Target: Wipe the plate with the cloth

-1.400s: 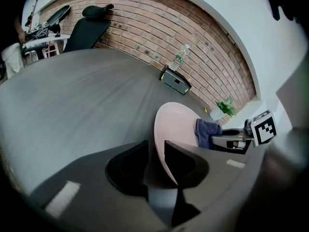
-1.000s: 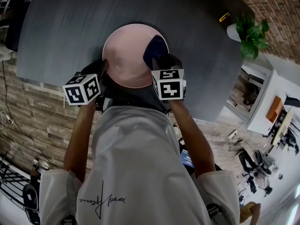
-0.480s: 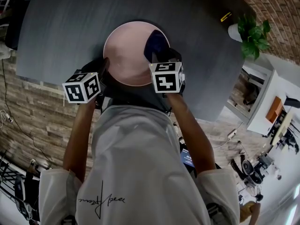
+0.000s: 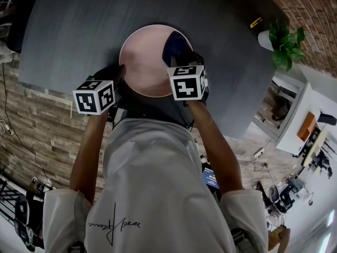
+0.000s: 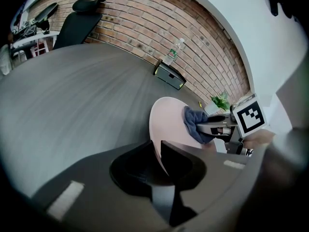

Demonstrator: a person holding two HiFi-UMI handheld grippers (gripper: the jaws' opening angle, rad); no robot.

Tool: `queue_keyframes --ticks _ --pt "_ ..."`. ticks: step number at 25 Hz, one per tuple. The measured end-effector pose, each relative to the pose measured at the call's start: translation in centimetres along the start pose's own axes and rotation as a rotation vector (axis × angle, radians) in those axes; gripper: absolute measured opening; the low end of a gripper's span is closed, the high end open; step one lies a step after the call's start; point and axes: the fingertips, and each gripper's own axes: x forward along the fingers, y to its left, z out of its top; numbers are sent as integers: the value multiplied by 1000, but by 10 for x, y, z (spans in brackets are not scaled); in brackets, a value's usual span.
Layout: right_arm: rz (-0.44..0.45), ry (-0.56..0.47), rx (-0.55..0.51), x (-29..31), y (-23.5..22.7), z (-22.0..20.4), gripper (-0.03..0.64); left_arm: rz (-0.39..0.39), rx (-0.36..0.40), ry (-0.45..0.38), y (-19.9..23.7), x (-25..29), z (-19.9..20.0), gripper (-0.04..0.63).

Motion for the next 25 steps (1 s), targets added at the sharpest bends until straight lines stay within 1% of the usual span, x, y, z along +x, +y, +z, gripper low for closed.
queue_keyframes --ticks 10,25 --pt "12 -4 -21 4 6 7 129 -14 13 16 -2 -2 -3 77" --pt "41 -39 -51 10 22 20 129 -23 27 30 -4 -3 -6 78"
